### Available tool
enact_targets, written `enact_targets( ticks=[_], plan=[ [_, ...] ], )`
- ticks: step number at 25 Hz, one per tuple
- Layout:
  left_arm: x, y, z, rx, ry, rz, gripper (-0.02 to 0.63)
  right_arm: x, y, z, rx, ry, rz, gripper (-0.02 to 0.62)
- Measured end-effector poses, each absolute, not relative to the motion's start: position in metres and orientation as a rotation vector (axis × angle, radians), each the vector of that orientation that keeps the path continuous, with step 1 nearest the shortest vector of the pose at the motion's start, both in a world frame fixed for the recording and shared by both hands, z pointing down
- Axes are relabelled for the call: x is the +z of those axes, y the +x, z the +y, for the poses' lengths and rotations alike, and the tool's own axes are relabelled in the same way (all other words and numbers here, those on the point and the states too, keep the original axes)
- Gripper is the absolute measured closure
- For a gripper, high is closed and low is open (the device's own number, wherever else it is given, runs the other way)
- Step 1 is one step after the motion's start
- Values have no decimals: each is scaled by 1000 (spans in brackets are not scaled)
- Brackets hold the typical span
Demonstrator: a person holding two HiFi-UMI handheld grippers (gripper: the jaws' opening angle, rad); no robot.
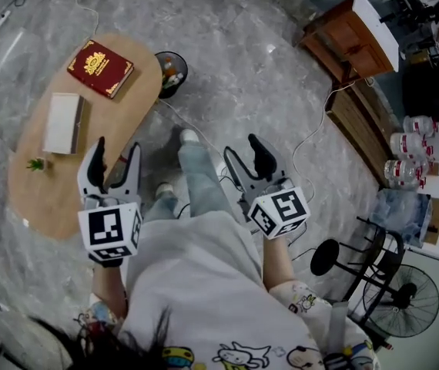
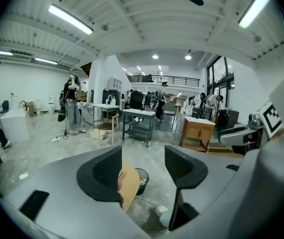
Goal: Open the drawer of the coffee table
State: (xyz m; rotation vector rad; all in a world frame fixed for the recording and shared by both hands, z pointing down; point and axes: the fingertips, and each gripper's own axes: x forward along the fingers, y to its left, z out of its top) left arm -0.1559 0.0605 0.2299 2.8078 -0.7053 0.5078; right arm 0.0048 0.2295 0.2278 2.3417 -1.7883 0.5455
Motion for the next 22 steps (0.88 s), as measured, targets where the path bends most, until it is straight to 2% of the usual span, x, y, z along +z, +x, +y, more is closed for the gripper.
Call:
enact_targets(
  ticks=[12,22],
  plan=[
    [225,-141,-10,473,2587,-1237,360,235,75,90,516,1928,-2166,385],
    [223,-57,0,479,2380,-1511,360,236,164,44,507,1592,-2402,385]
  ],
)
